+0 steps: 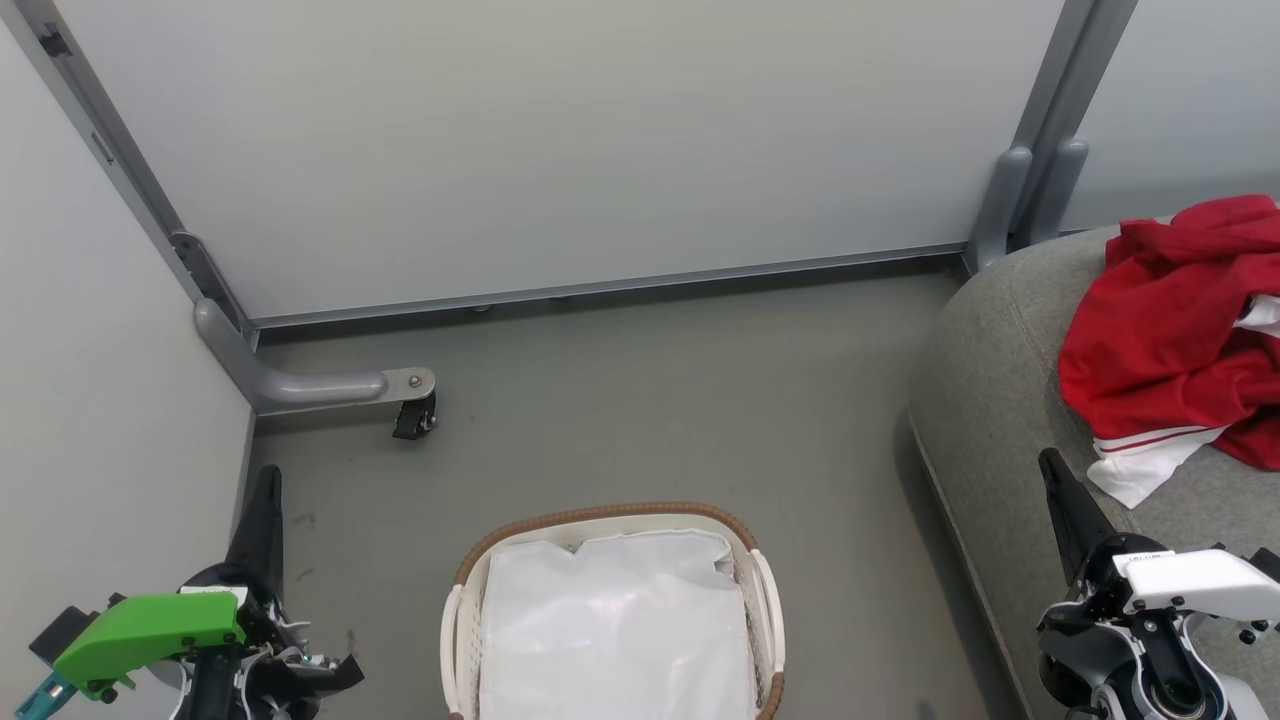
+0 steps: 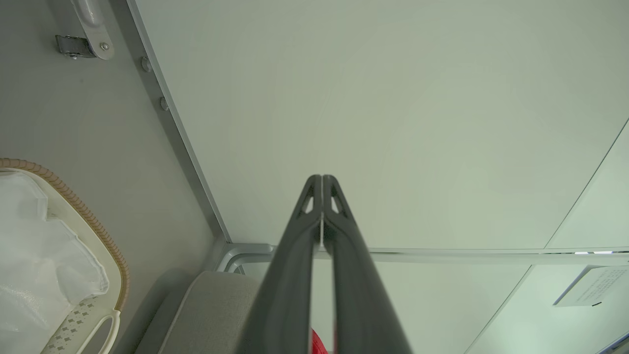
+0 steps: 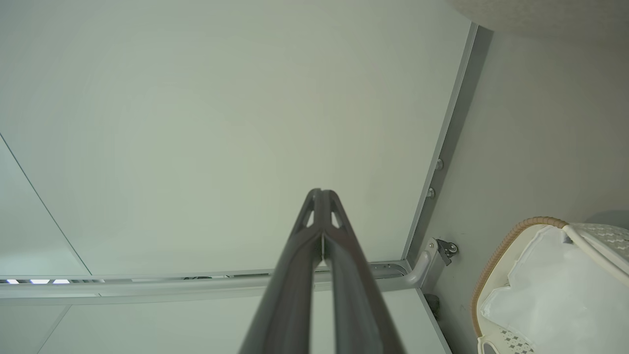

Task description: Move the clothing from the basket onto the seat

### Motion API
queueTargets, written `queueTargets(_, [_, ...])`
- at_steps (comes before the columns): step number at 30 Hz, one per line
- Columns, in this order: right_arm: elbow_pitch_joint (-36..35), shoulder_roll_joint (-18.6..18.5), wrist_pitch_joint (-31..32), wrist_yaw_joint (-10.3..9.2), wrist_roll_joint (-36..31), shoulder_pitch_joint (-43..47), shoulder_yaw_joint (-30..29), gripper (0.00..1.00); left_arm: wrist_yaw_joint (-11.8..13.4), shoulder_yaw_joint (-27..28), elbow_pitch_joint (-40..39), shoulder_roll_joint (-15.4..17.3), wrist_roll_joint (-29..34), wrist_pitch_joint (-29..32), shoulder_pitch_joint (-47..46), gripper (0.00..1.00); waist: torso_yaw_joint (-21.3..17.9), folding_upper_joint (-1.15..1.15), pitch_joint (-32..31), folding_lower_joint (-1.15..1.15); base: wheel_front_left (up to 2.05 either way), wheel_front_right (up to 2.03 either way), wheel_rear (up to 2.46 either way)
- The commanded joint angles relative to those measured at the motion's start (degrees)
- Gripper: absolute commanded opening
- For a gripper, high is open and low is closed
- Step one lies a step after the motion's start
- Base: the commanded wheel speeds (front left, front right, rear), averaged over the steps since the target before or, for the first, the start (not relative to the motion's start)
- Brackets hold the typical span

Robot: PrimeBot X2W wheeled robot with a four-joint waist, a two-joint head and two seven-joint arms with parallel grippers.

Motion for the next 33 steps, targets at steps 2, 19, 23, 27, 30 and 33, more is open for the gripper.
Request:
queueTargets(2, [-0.26,-0.32,0.08,-0.04,0.19,-0.48,-0.09,0.0,0.1,0.28,-0.06,0.1,0.35,0.27,-0.58,0.0,0.0,0.0,0.0,0.0,0.0,0.0,0.0])
queueTargets(19, [-0.25,-0.33,0.07,-0.04,0.2,-0.48,-0.09,0.0,0.1,0.41,-0.06,-0.02,0.49,0.31,-0.6,0.0,0.0,0.0,0.0,0.0,0.0,0.0,0.0])
queueTargets(23, [-0.25,-0.33,0.07,-0.04,0.2,-0.48,-0.09,0.0,0.1,0.43,-0.06,-0.03,0.53,0.34,-0.6,0.0,0.0,0.0,0.0,0.0,0.0,0.0,0.0])
queueTargets(27, [-0.25,-0.33,0.07,-0.04,0.2,-0.48,-0.09,0.0,0.1,0.46,-0.05,-0.05,0.5,0.38,-0.61,0.0,0.0,0.0,0.0,0.0,0.0,0.0,0.0])
queueTargets(30, [-0.25,-0.33,0.07,-0.04,0.2,-0.48,-0.09,0.0,0.1,0.47,-0.05,-0.07,0.46,0.38,-0.61,0.0,0.0,0.0,0.0,0.0,0.0,0.0,0.0])
queueTargets(33, [-0.25,-0.33,0.07,-0.04,0.2,-0.48,-0.08,0.0,0.1,0.48,-0.05,-0.08,0.44,0.37,-0.61,0.0,0.0,0.0,0.0,0.0,0.0,0.0,0.0])
